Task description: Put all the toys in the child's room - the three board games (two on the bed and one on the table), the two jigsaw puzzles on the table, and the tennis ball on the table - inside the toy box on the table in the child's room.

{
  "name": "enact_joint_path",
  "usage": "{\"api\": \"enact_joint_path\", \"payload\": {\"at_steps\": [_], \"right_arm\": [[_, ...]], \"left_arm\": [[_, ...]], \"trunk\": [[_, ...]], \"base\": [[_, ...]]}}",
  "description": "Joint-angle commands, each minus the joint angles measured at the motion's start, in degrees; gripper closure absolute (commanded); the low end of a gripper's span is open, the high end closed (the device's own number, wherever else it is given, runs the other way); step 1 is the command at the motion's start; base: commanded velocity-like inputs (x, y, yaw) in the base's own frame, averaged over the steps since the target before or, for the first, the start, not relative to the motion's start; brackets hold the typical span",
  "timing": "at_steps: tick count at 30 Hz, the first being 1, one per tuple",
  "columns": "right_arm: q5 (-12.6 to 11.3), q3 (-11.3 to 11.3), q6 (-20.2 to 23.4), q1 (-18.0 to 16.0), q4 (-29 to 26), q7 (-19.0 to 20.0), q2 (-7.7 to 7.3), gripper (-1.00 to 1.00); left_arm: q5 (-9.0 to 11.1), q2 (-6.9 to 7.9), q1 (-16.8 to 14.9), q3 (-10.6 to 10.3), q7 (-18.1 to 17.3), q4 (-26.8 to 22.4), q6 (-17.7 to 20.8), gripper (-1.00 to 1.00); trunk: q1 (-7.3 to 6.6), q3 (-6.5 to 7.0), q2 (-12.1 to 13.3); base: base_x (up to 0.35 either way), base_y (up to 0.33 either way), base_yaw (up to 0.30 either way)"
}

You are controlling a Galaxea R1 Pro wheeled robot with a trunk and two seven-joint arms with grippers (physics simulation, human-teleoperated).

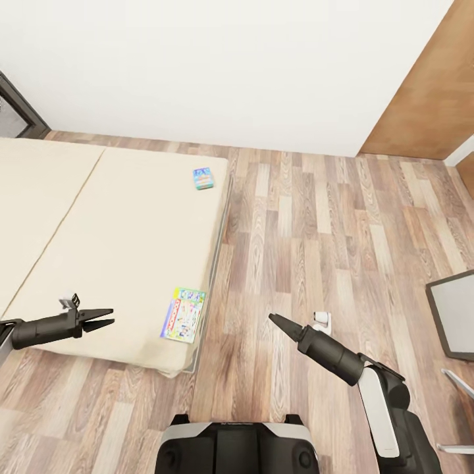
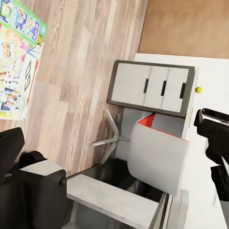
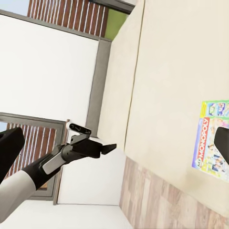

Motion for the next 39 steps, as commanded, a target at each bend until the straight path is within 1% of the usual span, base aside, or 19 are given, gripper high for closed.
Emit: {"api": "enact_joint_path", "payload": {"at_steps": [1, 39], "right_arm": [[-0.1, -0.1, 0.3, 0.0, 0.0, 0.2, 0.05, -1.0], [-0.1, 0.0, 0.2, 0.0, -0.1, 0.2, 0.34, -1.0]], "left_arm": [[0.0, 0.01, 0.0, 0.0, -0.2, 0.0, 0.6, -1.0], [0.0, 0.01, 0.0, 0.0, -0.2, 0.0, 0.7, -1.0]], "trunk": [[0.03, 0.03, -0.1], [0.03, 3.6, -0.1]], "base": [[0.0, 0.0, 0.0], [0.0, 0.0, 0.0]]}}
